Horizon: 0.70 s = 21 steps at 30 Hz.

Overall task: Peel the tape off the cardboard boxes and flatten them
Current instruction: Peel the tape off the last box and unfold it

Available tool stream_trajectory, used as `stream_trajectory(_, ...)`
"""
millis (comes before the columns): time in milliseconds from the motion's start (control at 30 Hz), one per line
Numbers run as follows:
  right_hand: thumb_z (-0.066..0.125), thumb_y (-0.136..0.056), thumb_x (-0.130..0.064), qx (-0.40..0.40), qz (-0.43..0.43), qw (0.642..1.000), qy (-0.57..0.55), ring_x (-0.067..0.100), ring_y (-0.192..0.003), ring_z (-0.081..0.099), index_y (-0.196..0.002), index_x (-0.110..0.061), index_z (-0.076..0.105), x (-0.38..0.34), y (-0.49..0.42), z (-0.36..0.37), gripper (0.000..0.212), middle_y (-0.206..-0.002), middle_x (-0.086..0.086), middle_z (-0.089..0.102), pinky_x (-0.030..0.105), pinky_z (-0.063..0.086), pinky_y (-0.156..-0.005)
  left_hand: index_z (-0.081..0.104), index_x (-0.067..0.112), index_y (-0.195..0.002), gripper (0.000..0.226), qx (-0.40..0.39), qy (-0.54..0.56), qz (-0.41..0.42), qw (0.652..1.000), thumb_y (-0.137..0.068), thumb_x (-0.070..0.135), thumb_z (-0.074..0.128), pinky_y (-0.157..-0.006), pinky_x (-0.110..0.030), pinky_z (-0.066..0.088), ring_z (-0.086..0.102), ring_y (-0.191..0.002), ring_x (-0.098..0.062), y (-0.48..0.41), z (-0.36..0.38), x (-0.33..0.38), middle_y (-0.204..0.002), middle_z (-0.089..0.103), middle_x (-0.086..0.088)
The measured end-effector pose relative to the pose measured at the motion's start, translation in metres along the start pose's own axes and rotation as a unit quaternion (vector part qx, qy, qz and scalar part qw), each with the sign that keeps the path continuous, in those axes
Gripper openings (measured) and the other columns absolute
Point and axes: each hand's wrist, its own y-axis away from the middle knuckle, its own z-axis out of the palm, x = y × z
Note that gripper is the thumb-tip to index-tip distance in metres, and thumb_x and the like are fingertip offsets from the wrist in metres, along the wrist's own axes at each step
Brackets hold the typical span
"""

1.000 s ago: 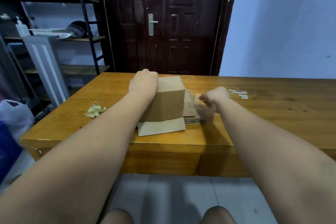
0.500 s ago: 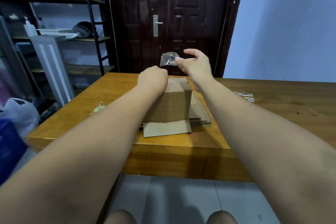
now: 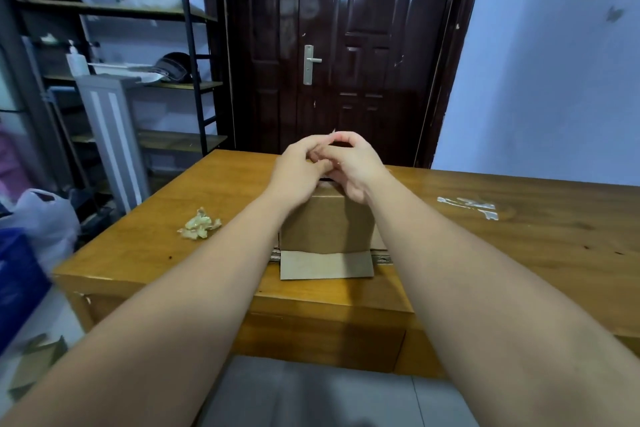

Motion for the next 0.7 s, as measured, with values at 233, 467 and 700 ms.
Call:
stream_trajectory(233,0.052,-0.086,0.001,-0.011,0.062,0.985,-0.162,0.027,-0.091,0.063,-0.124,-0.012,0.043,-0.005,0.001,-0.005,0.04,-0.107,0.018,0.056,0.033,0.058,-0.072,0.075,0.018,-0.095,0.02,0.104,-0.023,-0.007,0.994,-0.094,0.018,0.055,-0.083,-0.032,0.053,0.069,-0.084,-0.013,0.005,0.003,-0.004,-0.092,0.074,0.002)
stream_trajectory(467,0.042,-0.093,0.012,0.052,0.041,0.987,-0.149,0.02,-0.061,0.071,-0.133,-0.008,0.042,-0.002,0.004,0.008,0.045,-0.091,0.02,0.063,0.025,0.059,-0.058,0.065,-0.001,-0.1,0.028,0.18,0.213,-0.122,0.953,-0.1,0.01,0.04,-0.076,-0.032,0.058,0.07,-0.08,-0.02,0.0,0.007,0.009,-0.097,0.071,-0.01)
stream_trajectory(700,0.05,-0.092,-0.004,0.14,0.075,0.987,-0.037,0.007,-0.045,0.036,-0.086,-0.006,0.058,-0.002,-0.005,0.002,0.01,-0.07,0.005,0.055,0.017,0.029,-0.041,0.054,0.019,-0.088,0.026,0.195,0.198,-0.154,0.948,-0.102,0.013,0.033,-0.073,-0.031,0.054,0.06,-0.053,-0.005,0.004,-0.013,-0.009,-0.089,0.069,-0.005)
